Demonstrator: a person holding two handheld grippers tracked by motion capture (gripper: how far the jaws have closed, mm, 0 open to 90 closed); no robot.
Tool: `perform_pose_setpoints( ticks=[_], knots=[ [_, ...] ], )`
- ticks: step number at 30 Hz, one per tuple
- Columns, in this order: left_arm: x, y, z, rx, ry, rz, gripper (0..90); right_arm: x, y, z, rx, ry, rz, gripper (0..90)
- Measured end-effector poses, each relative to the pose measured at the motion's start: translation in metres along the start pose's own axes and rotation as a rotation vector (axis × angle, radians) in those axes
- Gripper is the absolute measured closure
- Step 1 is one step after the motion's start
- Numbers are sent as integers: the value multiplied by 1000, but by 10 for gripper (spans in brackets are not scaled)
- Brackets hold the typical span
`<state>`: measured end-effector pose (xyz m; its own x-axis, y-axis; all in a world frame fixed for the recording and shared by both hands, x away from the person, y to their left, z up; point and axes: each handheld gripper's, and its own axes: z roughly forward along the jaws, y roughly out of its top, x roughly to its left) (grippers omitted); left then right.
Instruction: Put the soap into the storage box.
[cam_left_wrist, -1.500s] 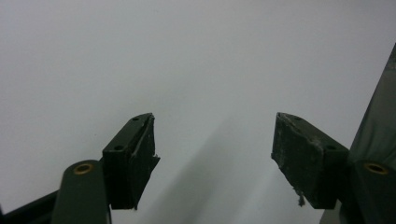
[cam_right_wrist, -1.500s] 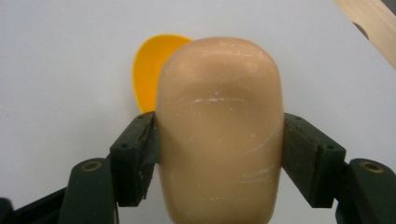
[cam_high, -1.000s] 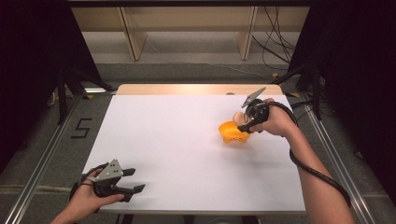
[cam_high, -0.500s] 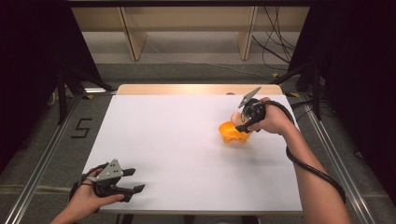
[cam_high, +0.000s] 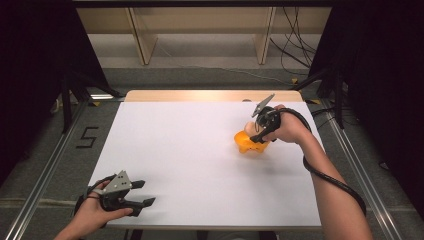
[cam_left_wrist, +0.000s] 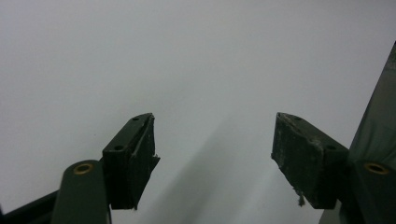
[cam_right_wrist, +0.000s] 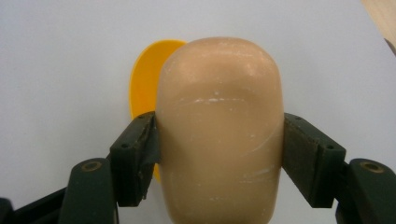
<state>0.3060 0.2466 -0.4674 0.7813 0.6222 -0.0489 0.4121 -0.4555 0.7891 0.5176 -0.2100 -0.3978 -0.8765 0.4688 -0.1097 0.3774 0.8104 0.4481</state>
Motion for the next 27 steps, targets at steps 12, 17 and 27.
perform_pose_setpoints(
  ticks=[12,17,27],
  knots=[
    [0,0,0,-8,-1,10,299,0,-2,6,29,21,-21,333],
    [1,0,0,-2,1,17,299,0,-2,7,38,28,-26,333],
    [0,0,0,-1,0,-2,299,0,0,10,44,39,-53,333]
  ],
)
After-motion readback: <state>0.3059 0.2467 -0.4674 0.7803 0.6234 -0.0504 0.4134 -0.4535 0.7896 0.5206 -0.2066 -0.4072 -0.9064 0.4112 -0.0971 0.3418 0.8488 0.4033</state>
